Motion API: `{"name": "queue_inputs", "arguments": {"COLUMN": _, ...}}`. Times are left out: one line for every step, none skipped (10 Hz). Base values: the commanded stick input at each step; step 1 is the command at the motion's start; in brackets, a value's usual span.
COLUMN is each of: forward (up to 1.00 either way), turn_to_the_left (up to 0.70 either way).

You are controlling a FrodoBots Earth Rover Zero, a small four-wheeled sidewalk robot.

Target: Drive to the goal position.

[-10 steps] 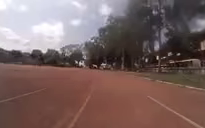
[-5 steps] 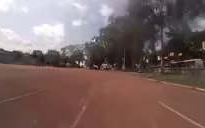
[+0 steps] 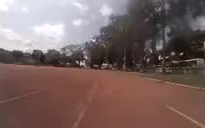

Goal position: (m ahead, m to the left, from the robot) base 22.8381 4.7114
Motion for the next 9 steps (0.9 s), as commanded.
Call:
{"name": "queue_inputs", "arguments": {"forward": 0.7, "turn_to_the_left": 0.0}}
{"name": "queue_inputs", "arguments": {"forward": 0.7, "turn_to_the_left": 0.0}}
{"name": "queue_inputs", "arguments": {"forward": 0.7, "turn_to_the_left": 0.0}}
{"name": "queue_inputs", "arguments": {"forward": 0.7, "turn_to_the_left": 0.0}}
{"name": "queue_inputs", "arguments": {"forward": 0.7, "turn_to_the_left": 0.0}}
{"name": "queue_inputs", "arguments": {"forward": 0.7, "turn_to_the_left": 0.0}}
{"name": "queue_inputs", "arguments": {"forward": 0.7, "turn_to_the_left": 0.0}}
{"name": "queue_inputs", "arguments": {"forward": 0.7, "turn_to_the_left": 0.0}}
{"name": "queue_inputs", "arguments": {"forward": 0.7, "turn_to_the_left": 0.0}}
